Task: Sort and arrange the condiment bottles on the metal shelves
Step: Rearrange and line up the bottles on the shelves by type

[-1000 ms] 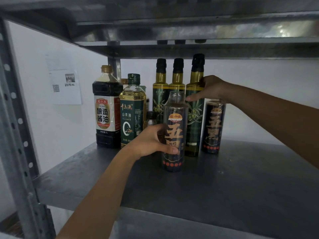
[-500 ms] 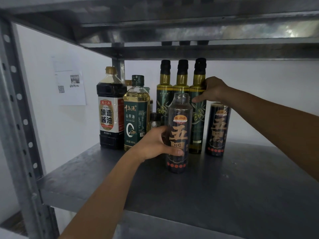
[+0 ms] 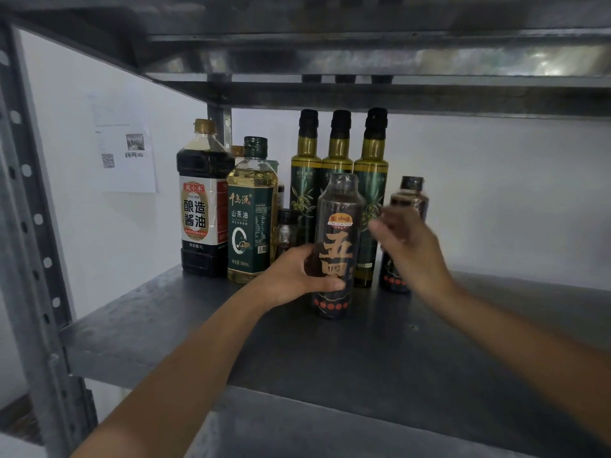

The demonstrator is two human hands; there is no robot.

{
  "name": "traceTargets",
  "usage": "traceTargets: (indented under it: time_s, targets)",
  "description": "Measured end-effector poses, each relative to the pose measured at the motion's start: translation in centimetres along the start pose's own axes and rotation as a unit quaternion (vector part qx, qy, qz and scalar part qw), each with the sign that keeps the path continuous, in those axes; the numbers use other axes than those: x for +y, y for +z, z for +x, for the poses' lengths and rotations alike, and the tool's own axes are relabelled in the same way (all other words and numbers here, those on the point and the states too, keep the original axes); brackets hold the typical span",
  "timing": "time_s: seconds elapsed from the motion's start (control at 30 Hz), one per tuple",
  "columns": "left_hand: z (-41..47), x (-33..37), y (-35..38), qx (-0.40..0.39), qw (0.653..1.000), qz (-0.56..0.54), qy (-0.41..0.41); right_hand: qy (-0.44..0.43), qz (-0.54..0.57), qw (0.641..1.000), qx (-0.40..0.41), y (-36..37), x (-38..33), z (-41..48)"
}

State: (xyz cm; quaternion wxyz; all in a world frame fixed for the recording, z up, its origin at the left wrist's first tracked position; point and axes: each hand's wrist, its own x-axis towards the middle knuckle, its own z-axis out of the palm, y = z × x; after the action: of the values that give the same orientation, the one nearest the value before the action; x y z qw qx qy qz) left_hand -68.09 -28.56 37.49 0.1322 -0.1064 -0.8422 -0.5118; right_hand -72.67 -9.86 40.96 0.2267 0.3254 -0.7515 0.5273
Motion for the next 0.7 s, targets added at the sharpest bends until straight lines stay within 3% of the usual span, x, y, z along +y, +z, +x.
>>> traceTargets:
  time_s: [0.1, 0.27, 0.6, 0.7]
  targets:
    - [0.2, -0.3, 1.3, 0.014, 1.000, -0.001, 0.016, 0.060, 0.032, 0.992, -0.110, 0.2, 1.6, -2.6]
    - [0.6, -0.9, 3.5, 0.039, 0.996, 0.068, 0.052, 0.128, 0.043, 0.977, -0.167, -0.3, 3.1, -2.4]
    - [1.9, 0.4, 9.9, -0.003, 0.980, 0.192, 0.056, 0.150, -0.019, 0.982, -0.114, -5.2, 6.0, -3.9]
    - [2.4, 1.6, 12.0, -0.013, 0.946, 0.319, 0.060, 0.163, -0.021, 0.981, -0.101, -7.7, 7.2, -4.0]
